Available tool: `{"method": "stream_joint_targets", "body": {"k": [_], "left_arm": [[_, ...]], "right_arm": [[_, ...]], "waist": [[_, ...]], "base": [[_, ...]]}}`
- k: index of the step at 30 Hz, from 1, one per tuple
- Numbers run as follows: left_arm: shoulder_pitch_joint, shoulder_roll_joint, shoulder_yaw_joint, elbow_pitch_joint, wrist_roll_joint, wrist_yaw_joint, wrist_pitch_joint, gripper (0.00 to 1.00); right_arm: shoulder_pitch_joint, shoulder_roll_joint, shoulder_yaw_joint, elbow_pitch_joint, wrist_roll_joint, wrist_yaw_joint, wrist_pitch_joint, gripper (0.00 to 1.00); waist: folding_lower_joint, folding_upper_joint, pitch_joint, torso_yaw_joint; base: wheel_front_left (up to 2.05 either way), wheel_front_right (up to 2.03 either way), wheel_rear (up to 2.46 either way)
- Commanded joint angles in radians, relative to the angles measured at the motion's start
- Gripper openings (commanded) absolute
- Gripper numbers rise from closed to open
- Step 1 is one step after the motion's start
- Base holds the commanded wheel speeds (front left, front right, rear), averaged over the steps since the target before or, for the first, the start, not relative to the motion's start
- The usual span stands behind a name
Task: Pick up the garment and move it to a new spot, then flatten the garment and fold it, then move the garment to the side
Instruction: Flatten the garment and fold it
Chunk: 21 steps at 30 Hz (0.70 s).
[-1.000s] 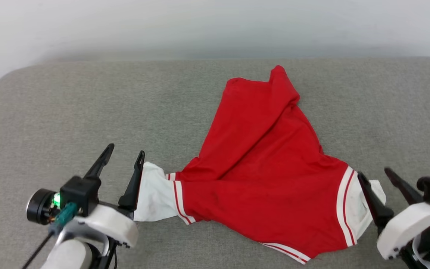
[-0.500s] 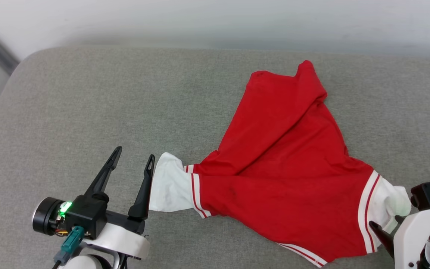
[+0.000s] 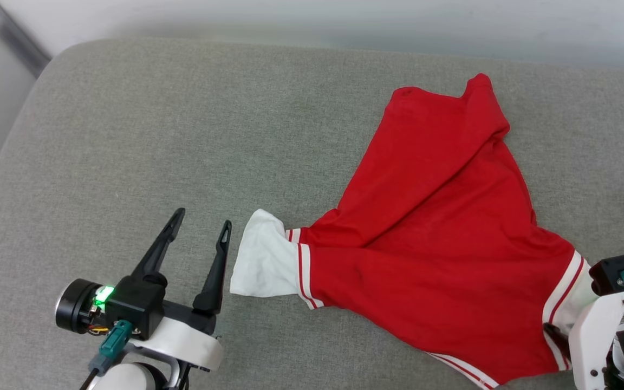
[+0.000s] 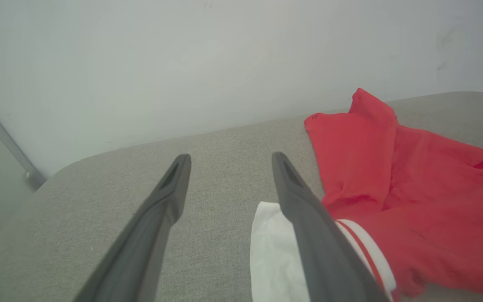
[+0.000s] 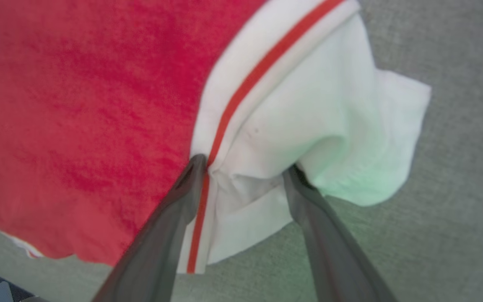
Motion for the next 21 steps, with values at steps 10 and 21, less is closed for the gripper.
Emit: {"method": "stream_joint_targets", "body": {"k": [10, 21], "left_arm": [[0.026, -0.004, -0.008, 0.057, -0.027, -0.015, -0.008, 1.0], [0.065, 0.004, -0.001, 0.091, -0.054, -0.024, -0.009, 1.0]], "right_arm": [[0.072, -0.052, -0.074, 0.131, -0.051, -0.007, -0.017, 0.0], [0.087, -0.001, -0.15, 0.093, -0.071, -0.002, -0.065, 1.0]], "waist": [[0.0002, 0.0, -0.055, -0.018], [0.0002, 0.0, -0.103, -0.064]], "base": [[0.0, 0.0, 0.0], [0.0, 0.0, 0.0]]}}
